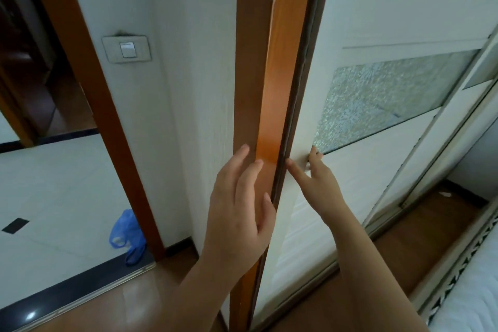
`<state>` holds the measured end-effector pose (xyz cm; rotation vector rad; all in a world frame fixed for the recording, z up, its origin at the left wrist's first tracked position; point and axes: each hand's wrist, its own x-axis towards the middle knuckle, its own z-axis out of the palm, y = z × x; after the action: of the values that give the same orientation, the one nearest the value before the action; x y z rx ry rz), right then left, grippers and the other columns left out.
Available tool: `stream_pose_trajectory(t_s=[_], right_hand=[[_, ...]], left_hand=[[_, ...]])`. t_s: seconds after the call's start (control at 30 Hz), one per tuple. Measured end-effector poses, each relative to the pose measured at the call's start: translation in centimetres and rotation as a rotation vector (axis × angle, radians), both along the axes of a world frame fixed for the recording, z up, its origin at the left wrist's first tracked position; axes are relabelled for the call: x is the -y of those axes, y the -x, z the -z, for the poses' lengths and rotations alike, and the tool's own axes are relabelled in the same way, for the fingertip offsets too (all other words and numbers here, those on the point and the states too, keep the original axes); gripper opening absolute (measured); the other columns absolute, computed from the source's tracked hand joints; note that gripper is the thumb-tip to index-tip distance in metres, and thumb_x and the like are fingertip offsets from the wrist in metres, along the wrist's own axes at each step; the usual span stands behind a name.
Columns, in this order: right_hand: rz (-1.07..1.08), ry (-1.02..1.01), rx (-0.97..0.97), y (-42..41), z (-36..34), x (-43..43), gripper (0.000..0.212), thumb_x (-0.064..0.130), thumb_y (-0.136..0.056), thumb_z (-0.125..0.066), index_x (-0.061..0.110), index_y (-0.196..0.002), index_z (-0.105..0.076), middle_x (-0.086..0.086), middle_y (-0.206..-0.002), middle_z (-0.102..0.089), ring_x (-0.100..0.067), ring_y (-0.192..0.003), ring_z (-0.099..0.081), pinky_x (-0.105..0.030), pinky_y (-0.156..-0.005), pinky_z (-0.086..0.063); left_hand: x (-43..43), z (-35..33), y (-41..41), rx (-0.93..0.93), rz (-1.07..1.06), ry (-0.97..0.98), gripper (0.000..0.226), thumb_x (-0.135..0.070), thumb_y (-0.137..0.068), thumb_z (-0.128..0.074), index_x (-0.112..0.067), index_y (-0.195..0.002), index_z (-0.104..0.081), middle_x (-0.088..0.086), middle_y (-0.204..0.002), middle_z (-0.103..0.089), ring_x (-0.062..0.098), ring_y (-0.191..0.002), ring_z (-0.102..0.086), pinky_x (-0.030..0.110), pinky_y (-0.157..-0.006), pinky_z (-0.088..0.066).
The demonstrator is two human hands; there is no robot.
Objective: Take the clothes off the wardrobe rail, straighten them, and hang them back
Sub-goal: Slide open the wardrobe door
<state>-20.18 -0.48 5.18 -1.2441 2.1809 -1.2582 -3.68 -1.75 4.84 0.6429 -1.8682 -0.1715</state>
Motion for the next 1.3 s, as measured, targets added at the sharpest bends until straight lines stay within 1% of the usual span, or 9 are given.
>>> stream_pose_trajectory(t_s=[0.17,0.33,0.43,0.5,0.57,0.77,0.93,1.07,1.3], right_hand=[[-0.05,0.004,0.058,2.8,-2.3,-1.4,0.063,0.052,-0.082,-0.055,0.021,-0.135,-0.039,0.001,-0.135,-0.049,-0.013,-0.133,-0.037,-0.029,-0.106,-0.032],[0.063,0.184,-0.102,4.6,-8.4,-1.6,0.075,0.043,-0.081,-0.062,0.018,-0.143,-0.027,-0.003,-0.148,-0.033,-0.017,-0.136,-0.032,-0.032,-0.108,-0.028],[0.158,0.329,-0.276,4.6,-12.5,-0.2,0.077,0.043,-0.077,-0.066,0.01,-0.138,-0.031,-0.008,-0.138,-0.038,-0.019,-0.123,-0.045,-0.026,-0.097,-0.038],[0.238,0.397,-0.353,4.6,-14.8,0.9,0.08,0.045,-0.075,-0.068,0.006,-0.134,-0.032,-0.009,-0.133,-0.038,-0.02,-0.117,-0.047,-0.024,-0.091,-0.04],[0.311,0.427,-0.413,4.6,-16.3,2.0,0.081,0.046,-0.073,-0.069,0.003,-0.13,-0.033,-0.01,-0.129,-0.039,-0.02,-0.114,-0.045,-0.023,-0.086,-0.039],[0.356,0.277,-0.465,5.7,-17.4,3.1,0.063,0.051,-0.071,-0.067,0.008,-0.106,-0.037,-0.002,-0.1,-0.038,-0.021,-0.083,-0.046,-0.032,-0.065,-0.036],[0.261,0.236,-0.376,6.9,-17.8,3.1,0.06,0.052,-0.068,-0.068,0.015,-0.098,-0.03,-0.005,-0.095,-0.049,-0.023,-0.079,-0.052,-0.029,-0.057,-0.035],[0.26,0.219,-0.365,7.7,-17.9,3.1,0.06,0.053,-0.067,-0.068,0.016,-0.096,-0.03,-0.007,-0.101,-0.054,-0.025,-0.086,-0.057,-0.029,-0.059,-0.039],[0.271,0.182,-0.344,11.8,-17.9,3.1,0.062,0.054,-0.067,-0.068,0.016,-0.097,-0.03,0.004,-0.083,-0.044,-0.017,-0.074,-0.047,-0.025,-0.053,-0.033]], left_hand=[[-1.6,-1.9,2.0,0.04,0.164,0.168,0.037,-0.012,-0.083,-0.053,-0.011,-0.119,-0.045,0.009,-0.132,-0.047,0.016,-0.123,-0.046,0.023,-0.102,-0.041],[-0.7,-3.0,5.6,0.08,0.186,0.1,0.043,-0.024,-0.081,-0.053,-0.014,-0.122,-0.043,0.007,-0.13,-0.055,0.013,-0.111,-0.054,0.023,-0.093,-0.045],[0.3,-3.9,7.1,0.11,0.134,-0.037,0.048,-0.037,-0.083,-0.047,-0.02,-0.127,-0.04,0.0,-0.134,-0.053,0.009,-0.095,-0.064,0.023,-0.068,-0.057],[0.8,-4.0,8.6,0.106,0.115,-0.027,0.053,-0.038,-0.083,-0.045,-0.018,-0.131,-0.037,0.002,-0.137,-0.049,0.012,-0.113,-0.058,0.023,-0.083,-0.054],[1.4,-4.1,10.4,0.03,0.139,-0.074,0.058,-0.038,-0.082,-0.041,-0.017,-0.135,-0.027,0.008,-0.14,-0.044,0.019,-0.126,-0.046,0.028,-0.102,-0.035],[3.1,-4.5,14.7,-0.054,0.203,-0.26,0.071,-0.05,-0.08,-0.037,-0.012,-0.14,-0.027,0.008,-0.144,-0.038,0.022,-0.133,-0.039,0.028,-0.107,-0.017],[4.3,-4.1,16.9,-0.131,0.236,-0.331,0.083,-0.067,-0.081,-0.027,-0.008,-0.14,-0.027,0.013,-0.142,-0.041,0.026,-0.131,-0.042,0.031,-0.106,-0.026],[5.3,-4.2,18.8,-0.159,0.314,-0.485,0.064,-0.039,-0.087,-0.053,-0.004,-0.137,-0.033,0.016,-0.136,-0.048,0.029,-0.126,-0.047,0.032,-0.102,-0.041],[5.0,-3.4,22.9,-0.212,0.331,-0.537,0.054,-0.024,-0.088,-0.054,0.0,-0.134,-0.038,0.018,-0.131,-0.052,0.03,-0.122,-0.051,0.031,-0.097,-0.043]])
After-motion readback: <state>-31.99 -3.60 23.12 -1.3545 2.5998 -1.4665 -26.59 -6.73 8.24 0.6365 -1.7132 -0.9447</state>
